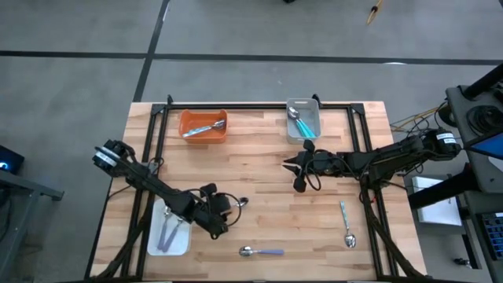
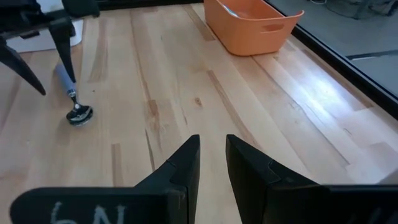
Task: Sort silverware by color (type)
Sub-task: Put the left purple spoon into the white bin
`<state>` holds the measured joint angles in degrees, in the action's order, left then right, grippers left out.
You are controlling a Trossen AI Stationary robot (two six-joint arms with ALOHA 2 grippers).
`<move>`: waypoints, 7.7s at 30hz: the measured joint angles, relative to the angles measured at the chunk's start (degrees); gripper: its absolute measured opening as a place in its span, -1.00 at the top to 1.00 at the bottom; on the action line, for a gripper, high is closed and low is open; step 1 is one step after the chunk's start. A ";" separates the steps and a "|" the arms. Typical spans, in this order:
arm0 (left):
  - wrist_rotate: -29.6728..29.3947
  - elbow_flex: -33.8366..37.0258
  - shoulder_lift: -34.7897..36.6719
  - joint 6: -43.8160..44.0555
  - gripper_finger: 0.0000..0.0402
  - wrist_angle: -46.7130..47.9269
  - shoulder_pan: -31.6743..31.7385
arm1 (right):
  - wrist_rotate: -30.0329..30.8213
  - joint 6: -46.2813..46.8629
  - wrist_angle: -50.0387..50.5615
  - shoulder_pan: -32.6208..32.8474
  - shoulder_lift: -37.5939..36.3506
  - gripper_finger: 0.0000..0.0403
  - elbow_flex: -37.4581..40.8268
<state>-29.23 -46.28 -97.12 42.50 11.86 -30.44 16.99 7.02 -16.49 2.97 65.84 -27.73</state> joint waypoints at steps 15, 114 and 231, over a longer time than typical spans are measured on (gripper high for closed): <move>-1.74 0.84 -7.59 -0.20 0.19 -6.91 2.14 | 1.03 0.45 -0.01 0.00 0.00 0.66 0.31; -1.53 2.01 -9.60 4.18 0.95 -14.32 7.74 | 1.03 2.14 -0.06 0.01 -0.02 0.66 1.11; 25.29 5.22 -4.70 -23.33 0.97 -30.85 34.48 | 10.12 1.19 -1.77 -1.89 -0.02 0.66 4.03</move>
<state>-3.95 -41.06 -101.82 19.17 -18.99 4.04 27.11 8.21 -18.26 1.08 65.82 -23.69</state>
